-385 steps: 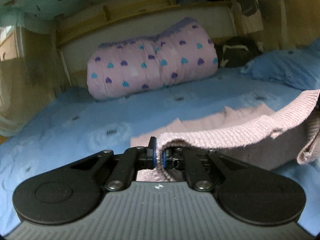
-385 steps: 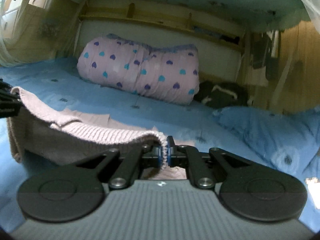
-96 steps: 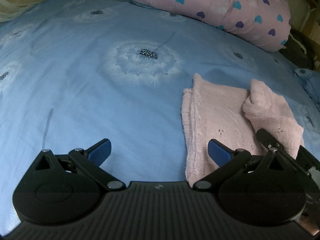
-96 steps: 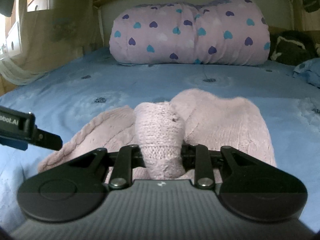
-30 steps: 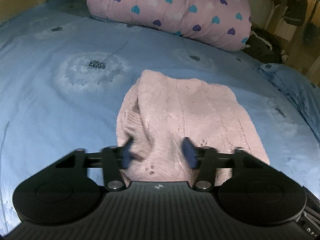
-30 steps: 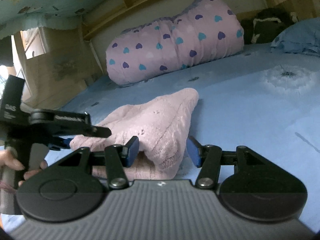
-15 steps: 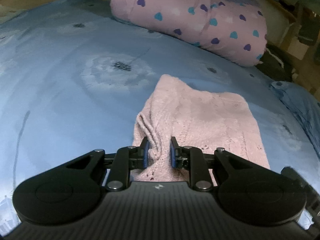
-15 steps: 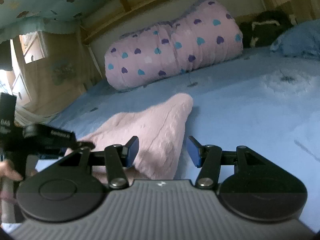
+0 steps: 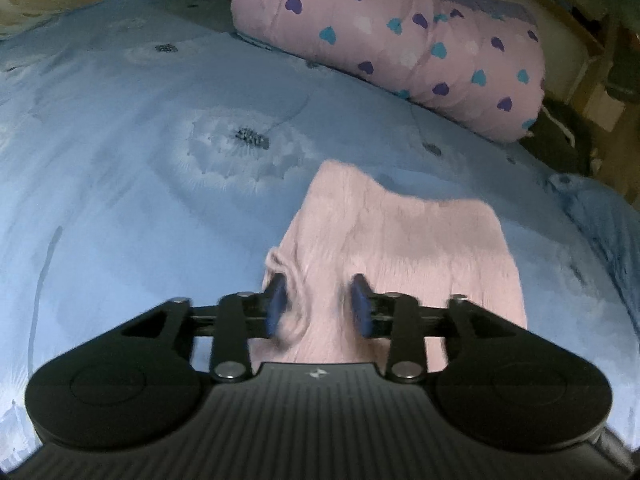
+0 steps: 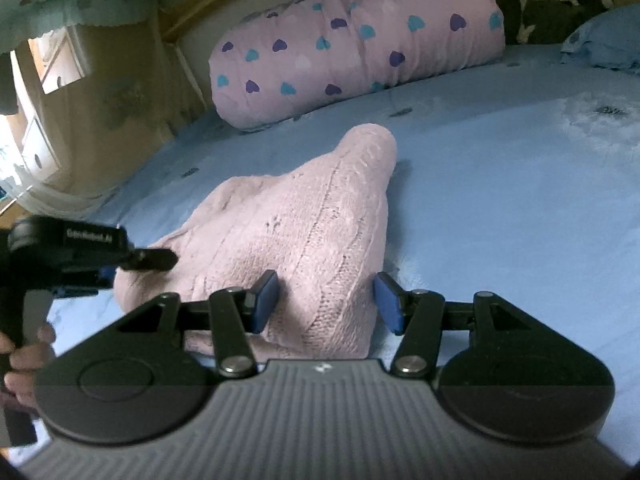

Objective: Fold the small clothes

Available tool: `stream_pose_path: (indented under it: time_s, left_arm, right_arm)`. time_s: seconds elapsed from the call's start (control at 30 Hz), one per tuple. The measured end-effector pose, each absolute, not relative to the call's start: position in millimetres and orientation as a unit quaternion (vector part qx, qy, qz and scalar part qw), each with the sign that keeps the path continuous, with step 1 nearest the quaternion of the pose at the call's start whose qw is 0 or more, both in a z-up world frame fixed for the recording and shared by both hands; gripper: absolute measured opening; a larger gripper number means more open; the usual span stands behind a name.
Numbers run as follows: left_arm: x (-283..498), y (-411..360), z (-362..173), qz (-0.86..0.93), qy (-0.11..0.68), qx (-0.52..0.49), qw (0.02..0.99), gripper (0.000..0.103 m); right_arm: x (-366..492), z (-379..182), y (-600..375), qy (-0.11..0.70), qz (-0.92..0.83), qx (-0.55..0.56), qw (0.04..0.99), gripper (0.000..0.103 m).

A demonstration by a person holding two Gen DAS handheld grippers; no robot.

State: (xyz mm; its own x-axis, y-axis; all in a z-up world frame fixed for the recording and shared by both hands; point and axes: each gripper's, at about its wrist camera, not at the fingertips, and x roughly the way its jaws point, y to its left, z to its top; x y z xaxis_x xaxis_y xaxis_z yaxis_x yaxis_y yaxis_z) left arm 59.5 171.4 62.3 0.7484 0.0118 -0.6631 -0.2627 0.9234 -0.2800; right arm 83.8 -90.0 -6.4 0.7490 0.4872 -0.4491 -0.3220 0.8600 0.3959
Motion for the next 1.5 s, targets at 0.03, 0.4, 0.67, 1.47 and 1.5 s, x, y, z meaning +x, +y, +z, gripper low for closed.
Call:
stream_pose_path:
  time_s: [0.03,0.4,0.67,1.47,1.5]
  left_arm:
    - [64.4,172.9,64.9,0.077,0.345,-0.180,0.918,0.058]
    - [148.1,155.3,62.5,0.076,0.368,-0.121,0.919,0.069]
    - [175.3,160.1,43.9,0.108,0.371,-0.095,0.918,0.025]
    - [115.7,190.3,58.9,0.098,0.376,-0.157,0.908,0.068]
    - [108.5,189.6,61.4,0.087,0.375,-0.165,0.908,0.070]
  right_arm:
    - [83.5,-6.3,-91.5,0.278,0.222,0.151,0.922,0.057]
    - [94.5,20.3,-111.3,0.219,0.202,0.200,0.934,0.057]
    - [112.5,1.1,-121.1,0.212,0.209,0.238,0.924,0.057]
    - [112.4,-17.7,-123.5,0.241,0.212,0.260,0.910,0.086]
    - [109.9,-16.9,-124.9,0.239,0.208,0.264,0.911,0.085]
